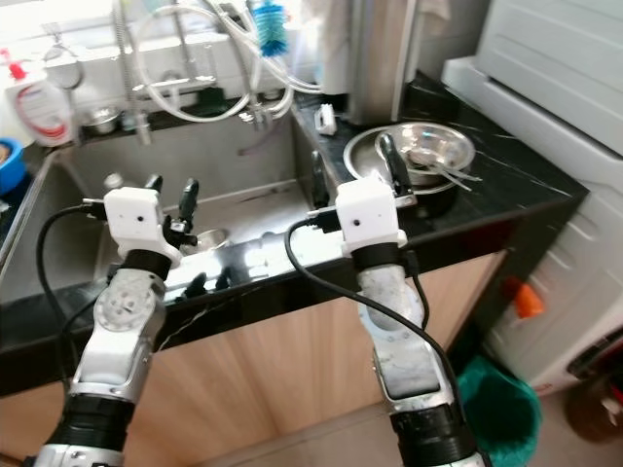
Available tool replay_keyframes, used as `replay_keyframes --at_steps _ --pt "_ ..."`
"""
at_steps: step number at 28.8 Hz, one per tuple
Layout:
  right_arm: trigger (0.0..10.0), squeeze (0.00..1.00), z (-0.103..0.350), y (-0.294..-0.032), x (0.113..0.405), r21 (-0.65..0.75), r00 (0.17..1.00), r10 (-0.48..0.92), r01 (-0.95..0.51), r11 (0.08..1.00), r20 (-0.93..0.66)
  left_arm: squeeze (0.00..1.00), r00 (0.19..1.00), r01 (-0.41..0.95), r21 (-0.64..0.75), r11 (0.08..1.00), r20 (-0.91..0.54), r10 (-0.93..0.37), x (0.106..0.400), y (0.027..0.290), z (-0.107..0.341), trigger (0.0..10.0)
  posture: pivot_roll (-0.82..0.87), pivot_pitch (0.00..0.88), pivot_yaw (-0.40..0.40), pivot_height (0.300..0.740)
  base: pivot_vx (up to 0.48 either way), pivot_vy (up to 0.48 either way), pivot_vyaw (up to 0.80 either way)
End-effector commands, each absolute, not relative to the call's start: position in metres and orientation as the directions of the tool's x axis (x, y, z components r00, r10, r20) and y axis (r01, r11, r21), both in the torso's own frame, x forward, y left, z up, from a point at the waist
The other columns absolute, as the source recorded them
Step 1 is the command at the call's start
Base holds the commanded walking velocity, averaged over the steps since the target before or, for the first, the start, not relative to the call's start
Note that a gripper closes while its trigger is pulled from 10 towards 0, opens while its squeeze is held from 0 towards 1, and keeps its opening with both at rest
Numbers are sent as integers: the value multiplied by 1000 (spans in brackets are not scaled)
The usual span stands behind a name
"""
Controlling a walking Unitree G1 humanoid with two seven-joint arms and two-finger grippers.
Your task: Kitchen organization
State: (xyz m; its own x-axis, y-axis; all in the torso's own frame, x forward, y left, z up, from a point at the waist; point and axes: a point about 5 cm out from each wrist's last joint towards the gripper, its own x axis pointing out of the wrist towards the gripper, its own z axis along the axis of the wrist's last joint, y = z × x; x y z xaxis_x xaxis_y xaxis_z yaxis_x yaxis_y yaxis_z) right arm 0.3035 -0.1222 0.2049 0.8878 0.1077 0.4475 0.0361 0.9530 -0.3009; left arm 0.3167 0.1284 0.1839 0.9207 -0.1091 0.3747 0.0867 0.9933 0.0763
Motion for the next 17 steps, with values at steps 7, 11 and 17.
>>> replay_keyframes --at_steps 7,11,17 --pt "10000 0 203 -139 300 -251 902 -40 163 954 431 0 925 67 90 994 367 -96 318 135 182 10000 -211 0 82 740 0 0 0" --pt "10000 0 201 -142 300 -240 904 -65 181 954 423 0 926 67 90 994 366 -96 318 135 182 10000 -211 0 82 740 0 0 0" --pt "10000 0 202 -142 300 -240 904 -71 186 953 421 0 926 67 91 994 366 -96 318 135 182 10000 -211 0 82 740 0 0 0"
